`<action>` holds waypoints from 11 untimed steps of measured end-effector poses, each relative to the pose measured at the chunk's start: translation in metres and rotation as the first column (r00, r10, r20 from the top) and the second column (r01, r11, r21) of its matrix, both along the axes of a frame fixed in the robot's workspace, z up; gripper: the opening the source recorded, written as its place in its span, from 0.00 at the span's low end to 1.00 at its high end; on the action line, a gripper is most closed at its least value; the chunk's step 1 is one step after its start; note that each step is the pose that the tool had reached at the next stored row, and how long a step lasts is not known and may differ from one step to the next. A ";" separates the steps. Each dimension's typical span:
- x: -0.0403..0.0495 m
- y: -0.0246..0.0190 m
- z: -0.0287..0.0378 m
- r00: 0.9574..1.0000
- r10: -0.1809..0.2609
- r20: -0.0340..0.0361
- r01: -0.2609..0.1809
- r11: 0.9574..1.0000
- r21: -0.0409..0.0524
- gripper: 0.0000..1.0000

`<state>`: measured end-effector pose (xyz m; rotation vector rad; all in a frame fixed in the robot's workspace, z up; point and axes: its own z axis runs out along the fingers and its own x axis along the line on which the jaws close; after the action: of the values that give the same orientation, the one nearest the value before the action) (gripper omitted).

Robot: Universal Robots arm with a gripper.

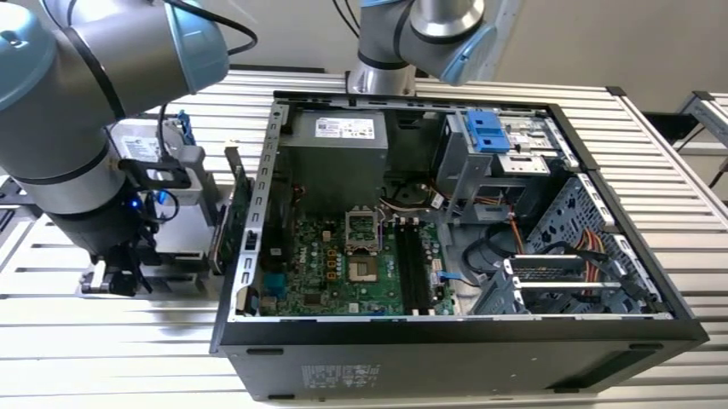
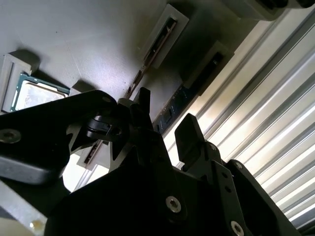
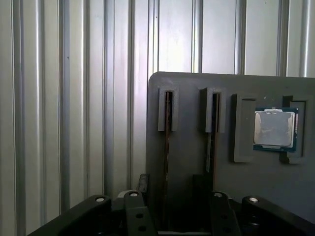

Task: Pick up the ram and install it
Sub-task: 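Pick up the ram and move it above insertion slot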

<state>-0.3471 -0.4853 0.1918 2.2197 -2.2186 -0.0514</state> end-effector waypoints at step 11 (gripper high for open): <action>-0.0010 0.0000 -0.0018 1.000 0.008 0.001 -0.008 1.000 0.000 1.00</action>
<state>-0.3481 -0.4852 0.1900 2.2283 -2.2105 -0.0506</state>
